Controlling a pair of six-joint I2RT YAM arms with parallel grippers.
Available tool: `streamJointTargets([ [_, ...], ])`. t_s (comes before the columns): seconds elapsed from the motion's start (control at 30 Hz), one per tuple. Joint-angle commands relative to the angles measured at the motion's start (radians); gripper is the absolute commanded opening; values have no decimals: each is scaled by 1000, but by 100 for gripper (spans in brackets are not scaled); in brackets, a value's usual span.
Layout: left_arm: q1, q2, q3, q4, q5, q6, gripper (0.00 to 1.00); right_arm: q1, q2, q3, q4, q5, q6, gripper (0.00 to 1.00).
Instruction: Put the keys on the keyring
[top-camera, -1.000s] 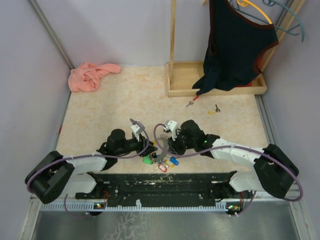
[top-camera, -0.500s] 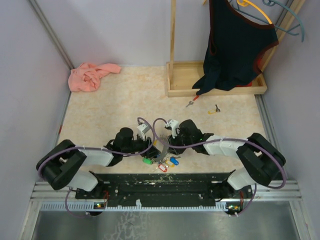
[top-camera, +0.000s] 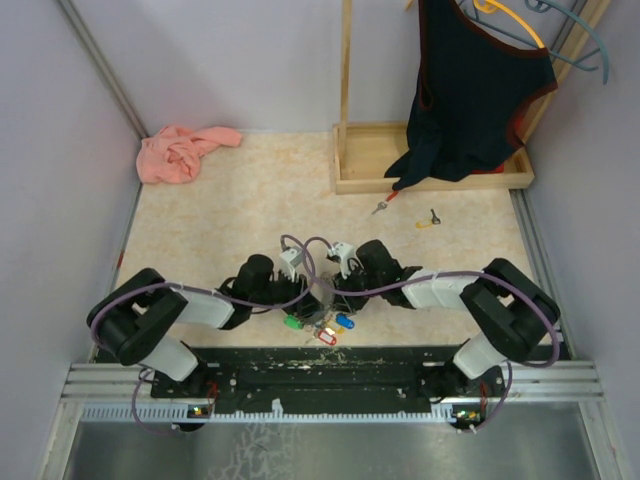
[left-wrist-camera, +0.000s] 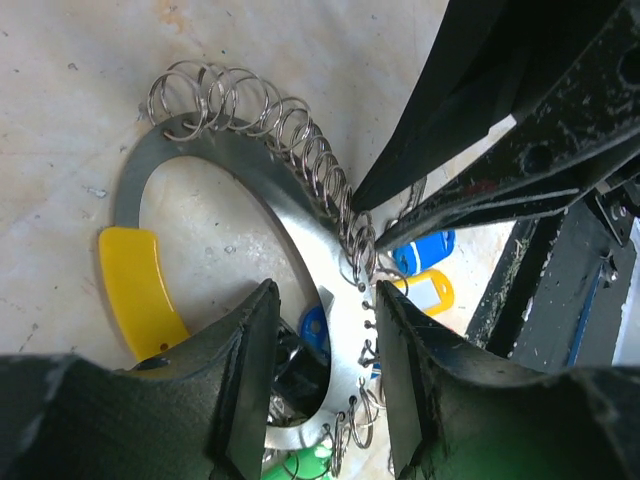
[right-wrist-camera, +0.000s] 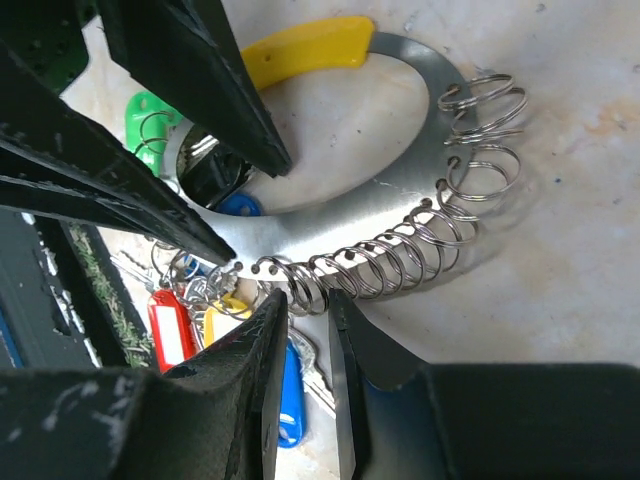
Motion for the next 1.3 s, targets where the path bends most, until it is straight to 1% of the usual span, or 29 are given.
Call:
streamJointTargets([
  [0.0,-16,46,24,33,-8,-18,48,-10,20,8,95,-97,29,23],
  [0.13,-19,82,30,41,-24,-28,46,-11,13,9,117,-106,38,17],
  [0.23,-19,85,32,39,-32,-32,43,-12,2,11,111,-105,34,11],
  [0.43,-19,69,25,36,-52,-33,43,-15,-38,4,75,-96,22,11],
  [0.77,-19,64,21,46,-45,-31,43,-20,-19,13,51,-95,25,10],
  [0.8,-19,63,19,50,-42,-31,43,-20,-18,13,51,-94,24,10],
  [0.83,-19,62,16,54,-40,-31,43,-20,-17,15,52,-96,24,6],
  [0.87,-19,60,14,62,-38,-32,43,-21,-17,15,55,-100,24,2],
  [0.9,-19,57,10,70,-37,-31,43,-20,-18,16,56,-103,25,0],
  [1.1,-18,26,-23,146,-33,-20,44,-21,-35,36,33,-100,-12,0],
  [1.27,-13,-44,-59,223,-31,39,45,-20,-67,81,-21,-103,-101,0],
])
